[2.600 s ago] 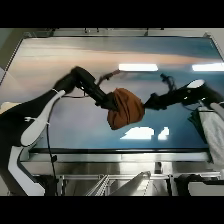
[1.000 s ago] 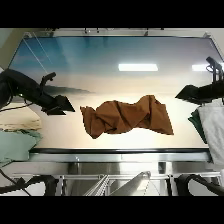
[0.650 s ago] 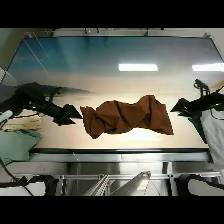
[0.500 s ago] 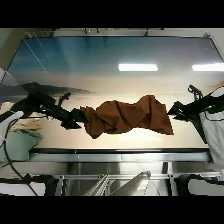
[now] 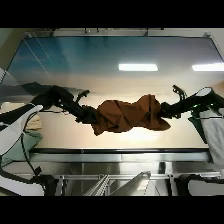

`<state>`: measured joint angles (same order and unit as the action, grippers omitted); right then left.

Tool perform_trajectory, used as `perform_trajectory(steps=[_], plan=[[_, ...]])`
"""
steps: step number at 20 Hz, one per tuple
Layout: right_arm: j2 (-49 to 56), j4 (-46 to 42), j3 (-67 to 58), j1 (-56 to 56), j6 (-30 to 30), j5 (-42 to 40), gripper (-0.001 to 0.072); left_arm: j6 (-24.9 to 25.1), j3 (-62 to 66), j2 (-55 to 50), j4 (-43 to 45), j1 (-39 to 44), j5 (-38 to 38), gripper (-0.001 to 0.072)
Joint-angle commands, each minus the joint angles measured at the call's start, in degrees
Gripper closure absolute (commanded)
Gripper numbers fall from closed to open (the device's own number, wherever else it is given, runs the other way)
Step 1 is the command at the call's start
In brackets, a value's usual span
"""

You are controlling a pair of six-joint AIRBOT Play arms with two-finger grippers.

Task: Fold the shirts.

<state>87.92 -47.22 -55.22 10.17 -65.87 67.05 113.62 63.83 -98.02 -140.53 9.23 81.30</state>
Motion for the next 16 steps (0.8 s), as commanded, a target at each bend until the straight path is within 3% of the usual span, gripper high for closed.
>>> perform_trajectory(steps=[1,4,6,8,11,13,16], plan=[[-9.0,8.6,-3.9,3.6,5.8,4.9,0.0696,-0.5,8.2,6.6,-1.4,-1.6,10.5,0.0682],[-24.2,18.6,-11.5,12.1,8.6,5.5,0.0696,-4.2,18.3,17.4,-4.9,-7.9,15.5,0.0682],[-35.0,30.7,-17.2,18.8,13.6,5.4,0.0696,-6.1,26.8,25.0,-6.7,-12.8,14.7,0.0682],[-44.9,37.3,-22.0,25.1,17.2,4.4,0.0695,-5.9,35.7,32.6,-6.6,-16.7,12.9,0.0680],[-57.1,36.7,-24.9,29.9,20.3,-4.8,0.0695,-1.1,47.1,42.5,-6.1,-22.0,8.3,0.0676],[-61.5,36.3,-24.9,29.9,21.7,-9.9,0.0696,-1.1,50.9,46.7,-4.3,-26.7,5.8,0.0674],[-61.4,36.4,-24.9,29.9,19.4,-5.7,0.0695,-2.0,47.2,48.6,-5.2,-33.0,9.9,0.0674]])
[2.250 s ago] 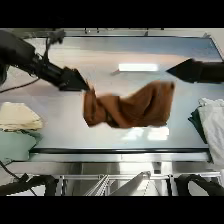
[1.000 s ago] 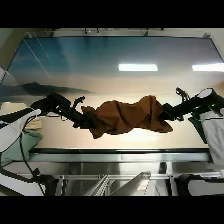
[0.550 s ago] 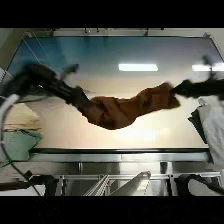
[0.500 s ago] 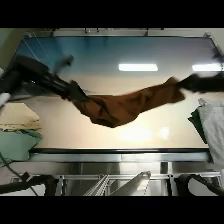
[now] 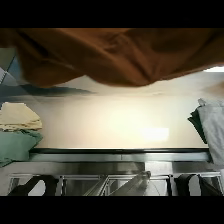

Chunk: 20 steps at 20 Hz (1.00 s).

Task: Fold the shirts.

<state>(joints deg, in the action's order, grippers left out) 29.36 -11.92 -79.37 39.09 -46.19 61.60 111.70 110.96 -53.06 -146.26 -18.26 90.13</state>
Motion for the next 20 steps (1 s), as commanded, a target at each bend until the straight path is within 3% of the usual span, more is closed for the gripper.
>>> perform_trajectory(steps=[1,4,7,10,12,13,14,15,17,20], plan=[[-1.3,1.3,-0.7,1.0,-2.1,2.4,0.0695,-0.2,-4.3,4.0,0.6,-5.4,1.4,0.0674],[6.8,4.2,1.4,-0.7,-2.7,6.9,0.0695,-0.1,-19.7,2.1,0.6,-2.3,1.0,0.0674],[19.2,0.1,5.6,-10.3,-2.6,5.8,0.0694,2.2,-35.0,-5.4,0.8,2.3,-1.5,0.0673],[37.2,-11.0,8.2,-22.9,-2.7,0.0,0.0693,4.1,-46.9,-17.2,1.2,6.6,-11.1,0.0672],[50.7,-13.6,8.2,-27.7,-3.1,-6.4,0.0688,4.4,-50.5,-26.7,1.2,8.0,-16.6,0.0671],[56.4,-13.3,7.9,-28.7,-3.2,-8.5,0.0563,4.4,-50.7,-31.5,1.2,8.1,-18.3,0.0671],[61.4,-12.5,7.2,-28.9,-4.1,-8.6,0.0353,4.4,-49.2,-36.2,1.2,7.6,-17.9,0.0671],[65.2,-12.4,6.1,-28.5,-6.3,-7.2,0.0277,4.3,-46.2,-41.3,1.1,6.0,-15.8,0.0669],[67.8,-12.4,5.4,-26.1,-7.2,-1.8,0.0277,4.2,-39.0,-47.8,1.0,2.2,-8.7,0.0448],[66.1,-12.7,5.5,-20.7,-8.5,6.4,0.0278,2.1,-29.6,-50.8,1.0,-3.7,-1.0,0.0448]])
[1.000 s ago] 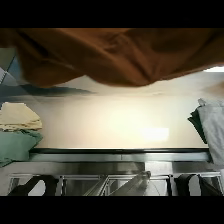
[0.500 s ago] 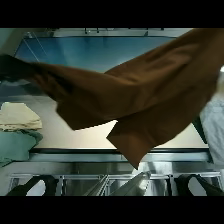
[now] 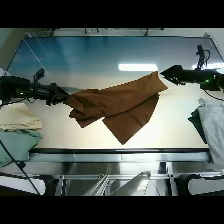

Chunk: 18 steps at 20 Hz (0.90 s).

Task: Fold the shirts.

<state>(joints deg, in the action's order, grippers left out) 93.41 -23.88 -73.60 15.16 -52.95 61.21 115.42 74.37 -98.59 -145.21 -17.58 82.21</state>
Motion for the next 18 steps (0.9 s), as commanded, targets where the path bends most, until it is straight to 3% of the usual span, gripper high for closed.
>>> perform_trajectory(steps=[1,6,11,13,17,18], plan=[[1.3,-1.6,-0.2,4.9,-3.0,9.4,0.0278,-1.6,9.1,-5.2,0.1,-6.1,8.3,0.0449],[-0.1,-14.0,3.8,7.5,-8.9,15.6,0.0281,-4.2,7.3,-3.0,0.2,-9.9,16.2,0.0450],[-1.9,-14.4,17.2,6.7,-8.3,9.0,0.0283,1.7,-14.4,5.9,0.4,-6.4,7.5,0.0447],[-1.8,-14.5,19.6,5.0,-8.3,7.7,0.0283,1.6,-20.7,7.2,1.2,-3.3,4.0,0.0412],[-1.9,-14.4,20.2,-1.7,-9.8,5.7,0.0286,1.6,-26.4,7.2,1.7,4.0,-1.3,0.0409],[-1.9,-14.3,20.2,-3.8,-10.1,4.9,0.0329,1.6,-26.5,7.2,1.8,5.7,-2.2,0.0359]])
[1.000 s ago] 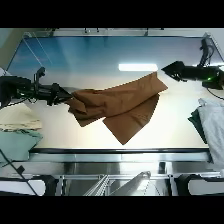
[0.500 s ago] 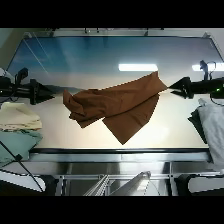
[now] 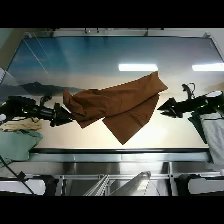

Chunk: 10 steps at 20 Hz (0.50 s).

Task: Fold the shirts.

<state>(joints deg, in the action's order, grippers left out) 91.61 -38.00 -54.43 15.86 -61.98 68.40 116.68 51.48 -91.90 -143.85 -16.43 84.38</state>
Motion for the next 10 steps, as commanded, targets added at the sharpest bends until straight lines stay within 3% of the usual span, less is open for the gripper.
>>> perform_trajectory(steps=[1,2,5,7,8,10], plan=[[-0.1,0.3,1.0,-6.8,-1.1,-3.1,0.0394,-0.2,-3.6,0.5,0.9,6.3,-5.0,0.0143],[-0.1,0.7,1.0,-8.9,-1.1,-3.8,0.0392,-2.2,-3.6,0.5,2.5,7.8,-5.5,-0.0005],[0.0,3.3,1.0,-13.3,-1.1,-6.7,0.0392,-6.0,-2.6,0.5,10.0,12.2,-9.1,-0.0005],[0.0,4.9,1.0,-15.1,-1.1,-8.5,0.0407,-6.2,-1.3,0.4,10.2,14.9,-13.3,-0.0001],[0.0,5.9,1.0,-15.5,-0.9,-8.6,0.0566,-6.3,0.2,-0.3,9.7,16.5,-14.5,0.0092],[-0.1,6.8,1.0,-15.7,-0.4,-8.1,0.0605,-6.2,4.1,-2.7,9.2,18.8,-14.5,0.0485]])
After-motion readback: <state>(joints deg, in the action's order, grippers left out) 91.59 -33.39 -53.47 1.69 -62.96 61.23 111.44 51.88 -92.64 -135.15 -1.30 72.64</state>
